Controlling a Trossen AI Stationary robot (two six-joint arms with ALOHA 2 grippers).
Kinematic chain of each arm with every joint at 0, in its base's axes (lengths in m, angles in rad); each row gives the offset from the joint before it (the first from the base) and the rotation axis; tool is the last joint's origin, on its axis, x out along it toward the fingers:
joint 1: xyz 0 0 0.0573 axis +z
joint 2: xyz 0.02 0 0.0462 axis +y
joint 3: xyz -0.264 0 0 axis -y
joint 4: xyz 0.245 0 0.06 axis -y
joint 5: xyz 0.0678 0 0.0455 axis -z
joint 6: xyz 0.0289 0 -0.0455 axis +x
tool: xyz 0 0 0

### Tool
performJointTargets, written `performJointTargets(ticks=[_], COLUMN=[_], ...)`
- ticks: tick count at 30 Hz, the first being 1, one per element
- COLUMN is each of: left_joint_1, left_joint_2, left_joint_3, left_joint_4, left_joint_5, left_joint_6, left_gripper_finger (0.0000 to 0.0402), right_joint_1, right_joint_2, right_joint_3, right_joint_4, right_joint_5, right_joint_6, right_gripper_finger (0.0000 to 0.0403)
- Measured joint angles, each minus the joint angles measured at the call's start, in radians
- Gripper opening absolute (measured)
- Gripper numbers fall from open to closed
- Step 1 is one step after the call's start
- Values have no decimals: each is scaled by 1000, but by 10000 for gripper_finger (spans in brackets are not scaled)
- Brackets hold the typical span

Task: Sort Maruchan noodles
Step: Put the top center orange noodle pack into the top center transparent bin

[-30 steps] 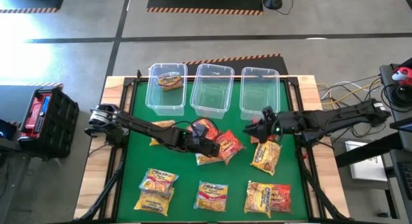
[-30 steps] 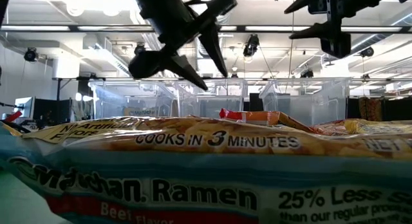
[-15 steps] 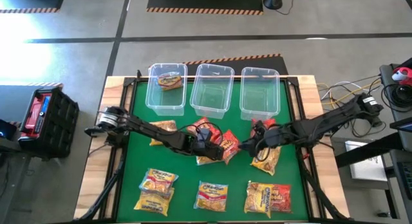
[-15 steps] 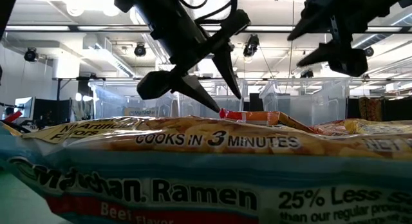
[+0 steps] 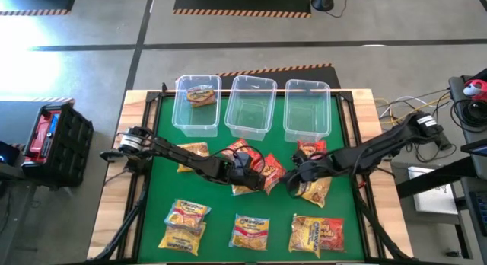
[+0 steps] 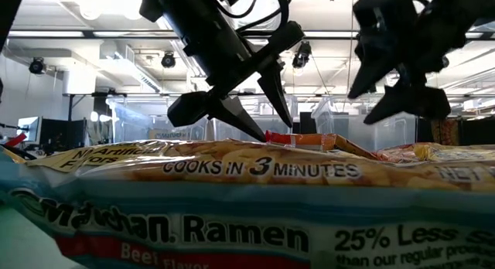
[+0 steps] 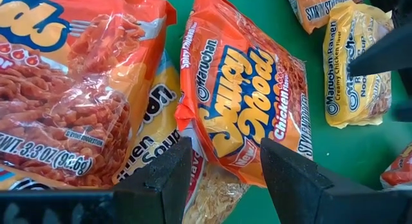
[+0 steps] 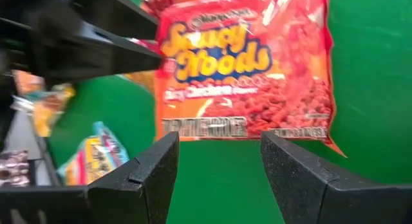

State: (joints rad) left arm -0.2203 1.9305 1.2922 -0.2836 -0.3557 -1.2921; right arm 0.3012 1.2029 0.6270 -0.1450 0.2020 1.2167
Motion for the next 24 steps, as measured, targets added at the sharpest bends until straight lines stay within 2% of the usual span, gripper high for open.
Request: performJointTargets(ticks=[7, 11, 20, 24], left_joint_1=[0, 0, 0, 0], left_joint_2=[0, 0, 0, 0], left_joint_3=[0, 0, 0, 0], left_joint_4=[0, 0, 17, 43], left_joint_5=[3, 39, 52, 53], left_joint_6=[1, 9, 12, 24], left_gripper_finger=[166, 166, 166, 166], right_joint_1=[0, 0, 0, -5], right_joint_2=[78, 122, 155, 137], right_joint_3=[0, 0, 0, 0], right_joint_4=[-3, -7, -5, -10], right_joint_5=[8, 8, 10, 70], right_joint_6=[-3, -4, -23, -56], right_gripper_finger=[207, 204, 160, 143])
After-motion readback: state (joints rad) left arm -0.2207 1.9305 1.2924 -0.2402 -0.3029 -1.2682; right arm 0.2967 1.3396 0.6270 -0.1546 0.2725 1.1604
